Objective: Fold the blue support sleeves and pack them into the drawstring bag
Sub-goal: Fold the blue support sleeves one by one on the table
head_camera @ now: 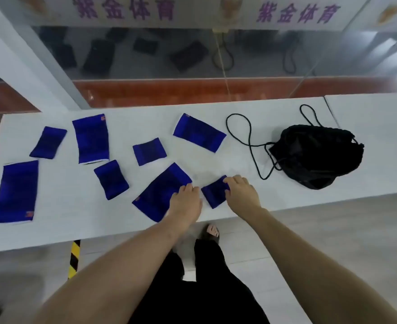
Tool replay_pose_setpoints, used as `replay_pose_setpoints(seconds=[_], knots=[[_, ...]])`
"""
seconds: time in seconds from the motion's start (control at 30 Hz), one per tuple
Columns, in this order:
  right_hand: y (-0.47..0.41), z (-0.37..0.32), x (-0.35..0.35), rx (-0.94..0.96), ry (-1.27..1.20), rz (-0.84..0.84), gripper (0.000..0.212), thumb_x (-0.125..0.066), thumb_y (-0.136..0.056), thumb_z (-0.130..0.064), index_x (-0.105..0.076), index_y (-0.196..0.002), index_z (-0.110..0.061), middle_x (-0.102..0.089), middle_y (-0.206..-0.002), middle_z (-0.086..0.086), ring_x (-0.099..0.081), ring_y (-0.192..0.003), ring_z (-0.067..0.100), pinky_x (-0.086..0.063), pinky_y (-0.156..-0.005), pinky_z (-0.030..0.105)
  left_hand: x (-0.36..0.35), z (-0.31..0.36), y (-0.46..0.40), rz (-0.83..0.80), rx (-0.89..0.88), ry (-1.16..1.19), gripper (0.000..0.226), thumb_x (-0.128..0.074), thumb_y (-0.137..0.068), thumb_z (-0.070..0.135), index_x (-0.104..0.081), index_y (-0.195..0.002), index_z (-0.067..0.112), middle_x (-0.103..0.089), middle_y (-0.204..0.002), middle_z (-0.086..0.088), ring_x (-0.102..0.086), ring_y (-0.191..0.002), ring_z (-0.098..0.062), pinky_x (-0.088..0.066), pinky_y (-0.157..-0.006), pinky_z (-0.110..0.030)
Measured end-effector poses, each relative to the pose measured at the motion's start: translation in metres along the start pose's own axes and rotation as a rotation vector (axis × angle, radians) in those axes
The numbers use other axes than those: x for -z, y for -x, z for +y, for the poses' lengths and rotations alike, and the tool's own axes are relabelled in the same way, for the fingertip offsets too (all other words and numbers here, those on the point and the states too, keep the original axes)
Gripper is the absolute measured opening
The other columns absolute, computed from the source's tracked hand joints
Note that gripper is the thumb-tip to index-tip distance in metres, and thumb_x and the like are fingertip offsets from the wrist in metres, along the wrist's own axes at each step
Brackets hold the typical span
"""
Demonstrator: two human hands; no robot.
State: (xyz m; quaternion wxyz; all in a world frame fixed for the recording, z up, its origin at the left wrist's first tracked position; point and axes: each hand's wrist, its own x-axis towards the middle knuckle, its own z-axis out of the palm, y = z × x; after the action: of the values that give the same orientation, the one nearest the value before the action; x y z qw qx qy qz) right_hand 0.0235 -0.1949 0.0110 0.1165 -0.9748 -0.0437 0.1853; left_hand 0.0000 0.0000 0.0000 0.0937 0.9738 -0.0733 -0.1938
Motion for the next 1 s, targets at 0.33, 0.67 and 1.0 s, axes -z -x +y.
replay_pose_setpoints(seconds=[0.33,0.67,1.0], knots=[[-0.050,0.038,-0.010,0.077,0.067,-0.162,0.056,-0.055,-0.098,-0.019,-0.038,-0.151,-0.026,-0.041,-0.145,0.005,-0.046,-0.127,0.027,-0.046,-0.100,0.040,-0.024,0.035,-0.042,-0.065,0.133,0.047,0.044,-0.056,-0.099,0.043,-0.047,-0.131,0.014,-0.050,-0.132,-0.008,-0.051,-0.122,-0.025,-0.048,-0.096,-0.039],[-0.072,0.053,0.005,0.093,-0.165,-0.213,0.013,-0.051,-0.100,-0.022,-0.041,-0.107,-0.023,-0.061,-0.102,0.002,-0.059,-0.085,0.024,-0.055,-0.072,0.045,-0.014,0.048,-0.055,0.025,0.312,0.362,0.030,-0.066,-0.093,0.028,-0.039,-0.105,0.026,-0.064,-0.092,0.001,-0.061,-0.078,-0.016,-0.057,-0.071,-0.038],[-0.104,-0.024,0.028,0.176,-0.483,-0.069,0.029,-0.059,-0.101,-0.022,-0.042,-0.123,-0.030,-0.063,-0.109,-0.004,-0.065,-0.092,0.017,-0.059,-0.078,0.035,0.035,-0.005,-0.043,0.315,0.565,0.756,0.011,-0.066,-0.096,0.024,-0.056,-0.101,0.025,-0.066,-0.091,0.009,-0.061,-0.078,-0.006,-0.047,-0.066,-0.021]])
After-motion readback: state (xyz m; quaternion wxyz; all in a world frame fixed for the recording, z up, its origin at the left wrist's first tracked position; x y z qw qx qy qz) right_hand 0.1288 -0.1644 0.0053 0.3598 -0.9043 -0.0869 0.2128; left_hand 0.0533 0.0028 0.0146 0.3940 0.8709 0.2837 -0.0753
